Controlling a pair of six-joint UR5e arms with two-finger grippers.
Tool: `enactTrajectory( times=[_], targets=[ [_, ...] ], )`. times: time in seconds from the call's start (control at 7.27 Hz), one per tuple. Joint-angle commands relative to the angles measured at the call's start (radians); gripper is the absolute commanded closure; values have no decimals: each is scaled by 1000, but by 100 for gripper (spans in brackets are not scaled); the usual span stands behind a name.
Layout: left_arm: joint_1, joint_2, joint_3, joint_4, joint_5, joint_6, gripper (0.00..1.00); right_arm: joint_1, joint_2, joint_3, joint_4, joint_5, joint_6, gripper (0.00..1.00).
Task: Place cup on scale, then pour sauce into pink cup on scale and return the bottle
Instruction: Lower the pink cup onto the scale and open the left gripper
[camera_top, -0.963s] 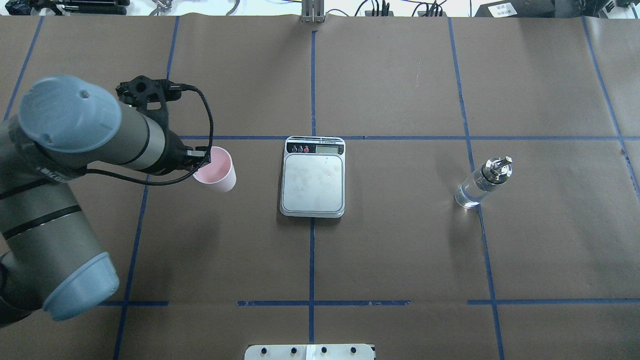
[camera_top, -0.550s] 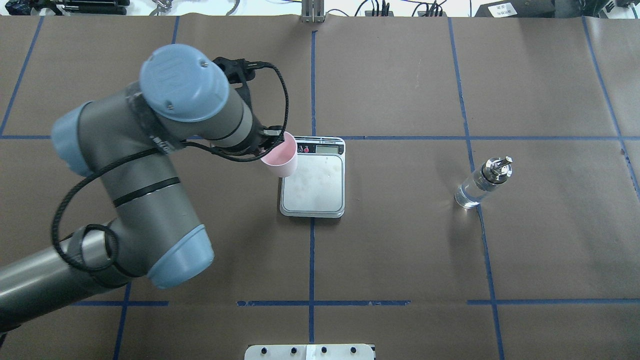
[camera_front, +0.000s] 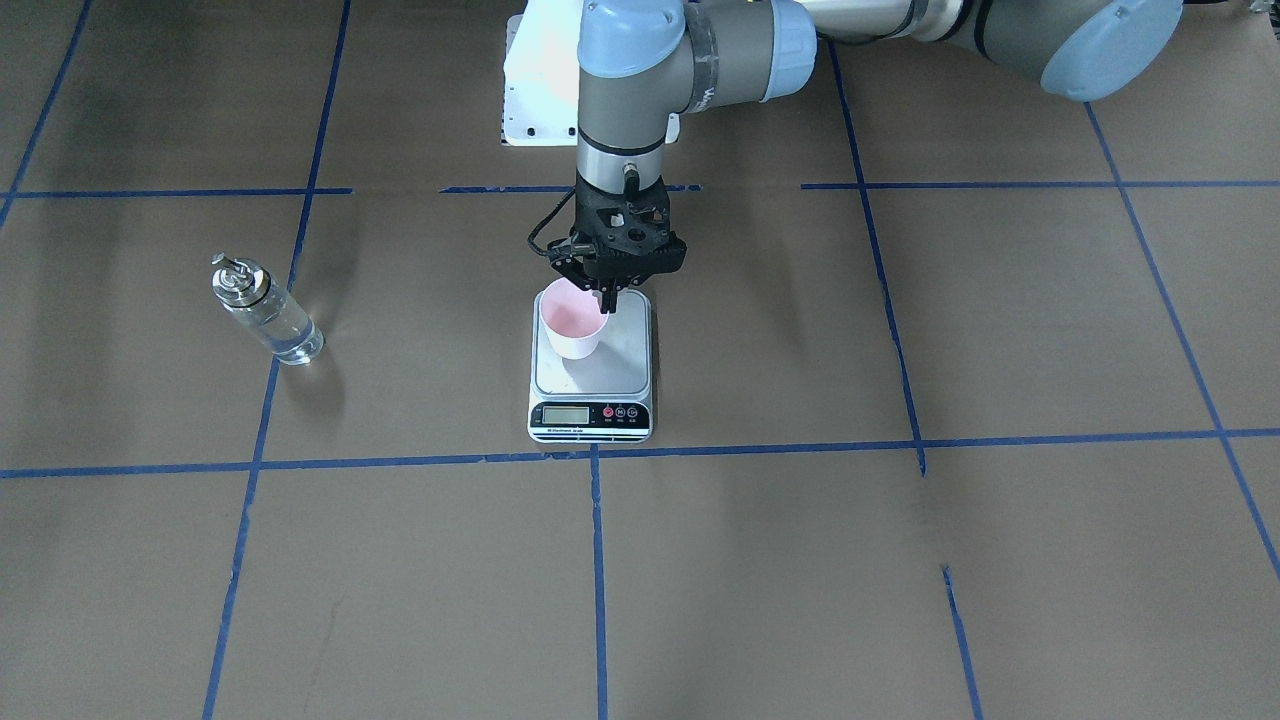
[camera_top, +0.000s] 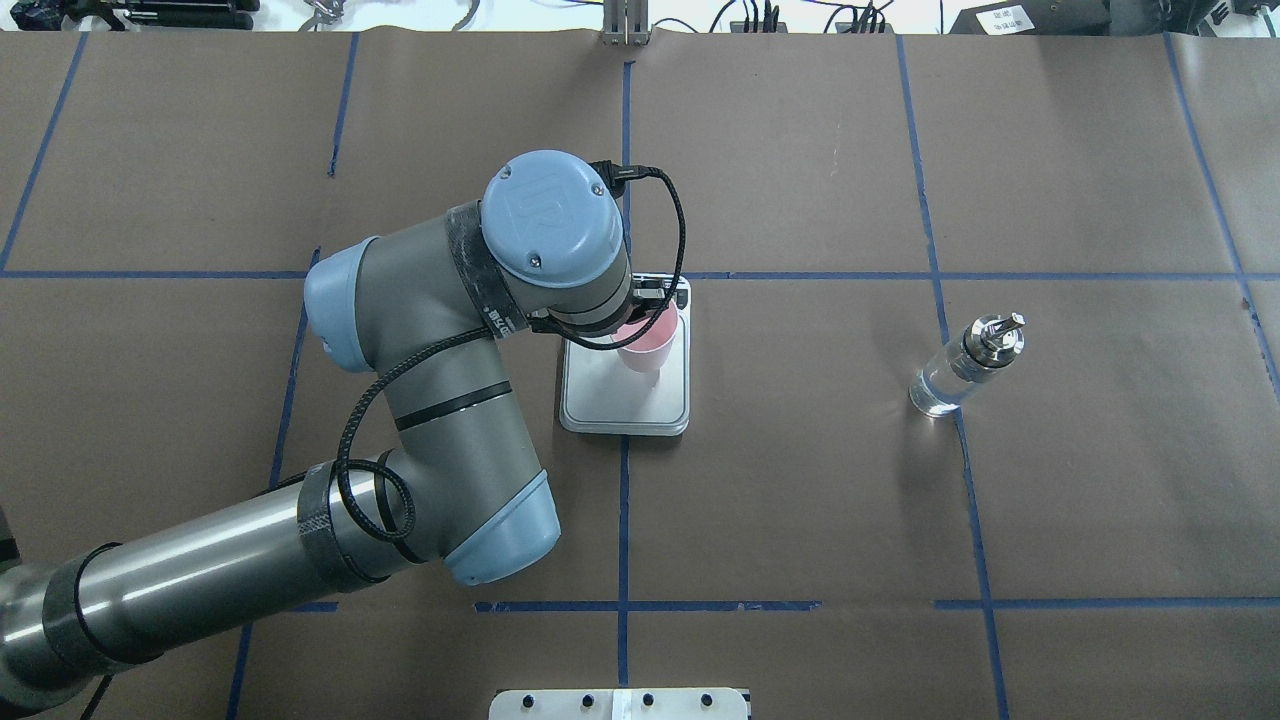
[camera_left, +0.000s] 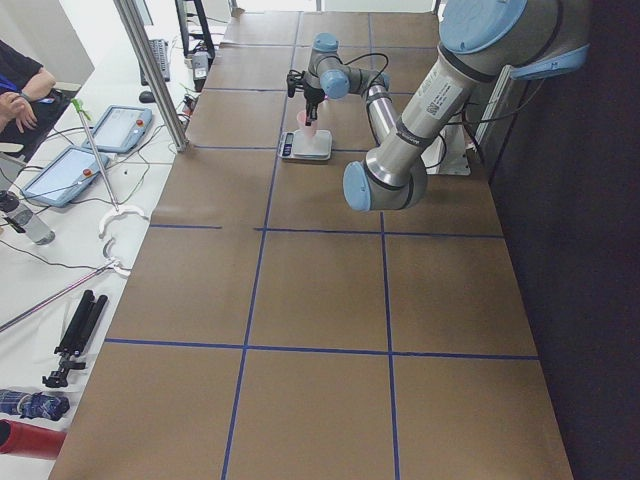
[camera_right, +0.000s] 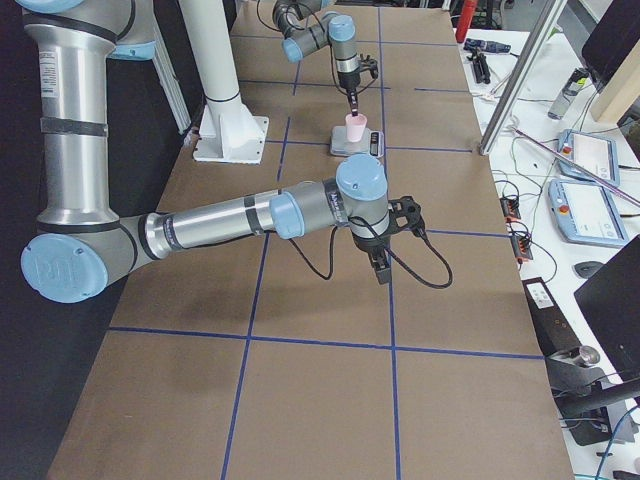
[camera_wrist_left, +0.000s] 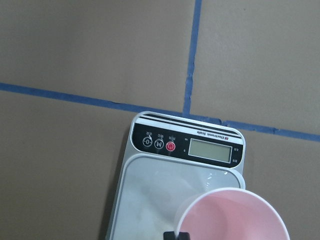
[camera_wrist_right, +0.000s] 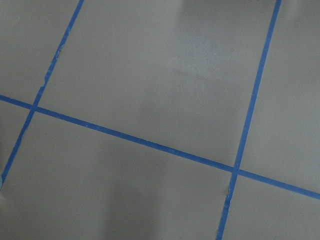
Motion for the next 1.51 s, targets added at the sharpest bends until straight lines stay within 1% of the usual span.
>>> enactTrajectory(
  times=[0.0, 0.28, 0.55, 0.69, 0.83, 1.1, 1.24, 1.38],
  targets=[
    [6, 4, 3, -2, 6, -2, 100, 0, 0, 0, 0, 0, 0, 0],
    [6, 28, -12, -3, 6, -1, 100, 0, 0, 0, 0, 0, 0, 0],
    [6, 30, -12, -3, 6, 1, 100, 0, 0, 0, 0, 0, 0, 0],
    [6, 30, -12, -5, 6, 1, 80, 0, 0, 0, 0, 0, 0, 0],
    [6, 31, -12, -5, 6, 1, 51, 0, 0, 0, 0, 0, 0, 0],
    [4, 31, -19, -3, 9, 9, 0, 0, 0, 2, 0, 1, 2, 0],
    [-2, 69, -82, 6, 6, 48, 0, 0, 2, 3, 0, 0, 0, 0],
    [-36, 174, -221, 11, 2, 162, 0, 0, 5, 8, 27, 0, 3, 0]
  ],
)
